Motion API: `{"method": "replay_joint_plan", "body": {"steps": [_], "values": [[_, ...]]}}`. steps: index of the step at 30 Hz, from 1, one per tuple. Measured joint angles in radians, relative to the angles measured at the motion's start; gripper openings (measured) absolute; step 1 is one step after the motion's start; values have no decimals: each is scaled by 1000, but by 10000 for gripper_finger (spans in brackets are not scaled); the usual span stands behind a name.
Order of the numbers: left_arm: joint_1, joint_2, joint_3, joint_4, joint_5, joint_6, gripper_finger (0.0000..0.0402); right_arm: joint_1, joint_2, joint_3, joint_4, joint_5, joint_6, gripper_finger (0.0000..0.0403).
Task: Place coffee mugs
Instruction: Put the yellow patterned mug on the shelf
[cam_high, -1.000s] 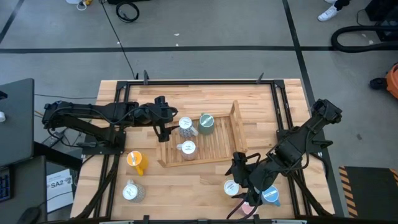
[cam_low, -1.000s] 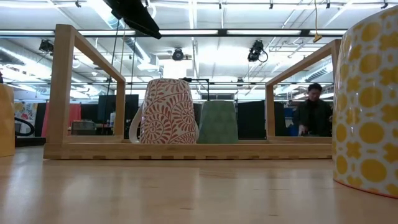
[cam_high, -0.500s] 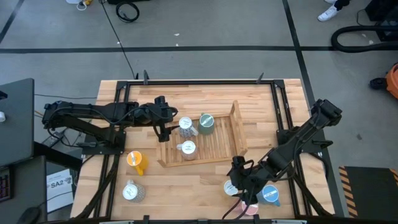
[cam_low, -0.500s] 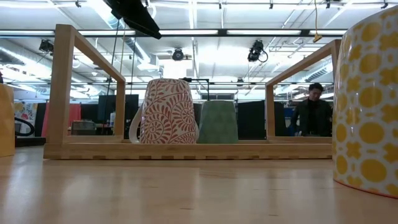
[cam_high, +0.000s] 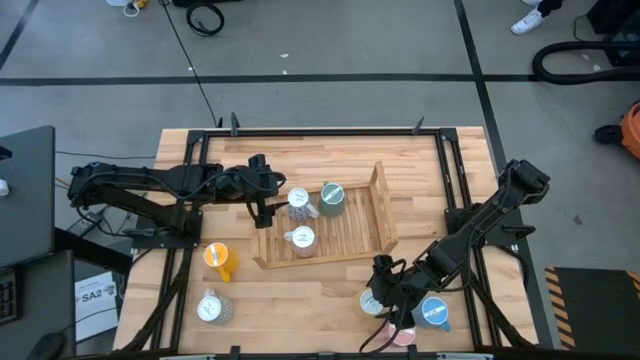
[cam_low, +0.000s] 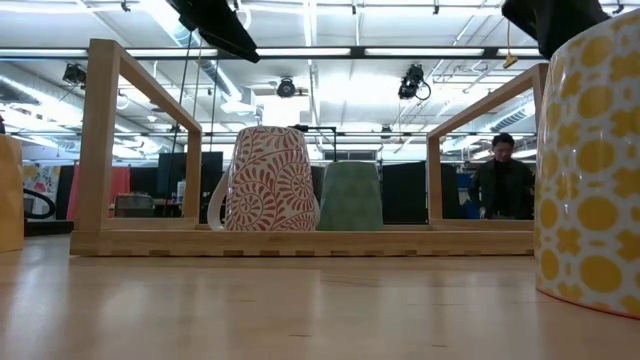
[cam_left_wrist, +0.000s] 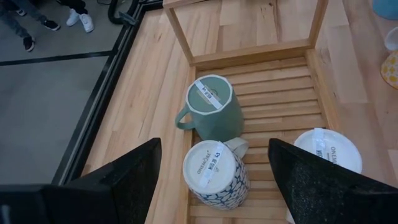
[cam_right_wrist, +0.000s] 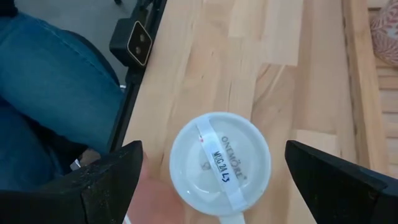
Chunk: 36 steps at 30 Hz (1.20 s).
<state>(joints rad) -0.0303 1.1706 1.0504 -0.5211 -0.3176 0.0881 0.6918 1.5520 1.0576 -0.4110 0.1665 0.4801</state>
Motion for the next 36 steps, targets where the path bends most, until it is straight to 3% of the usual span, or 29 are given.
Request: {"method": "replay_joint_plan", "body": {"steps": [11, 36], "values": [[0, 0, 0, 0, 0, 0, 302, 0, 0, -98, 146, 0, -1, 398], [0, 0, 0, 0, 0, -25, 302, 10, 0, -101, 127, 42, -46, 381]]}}
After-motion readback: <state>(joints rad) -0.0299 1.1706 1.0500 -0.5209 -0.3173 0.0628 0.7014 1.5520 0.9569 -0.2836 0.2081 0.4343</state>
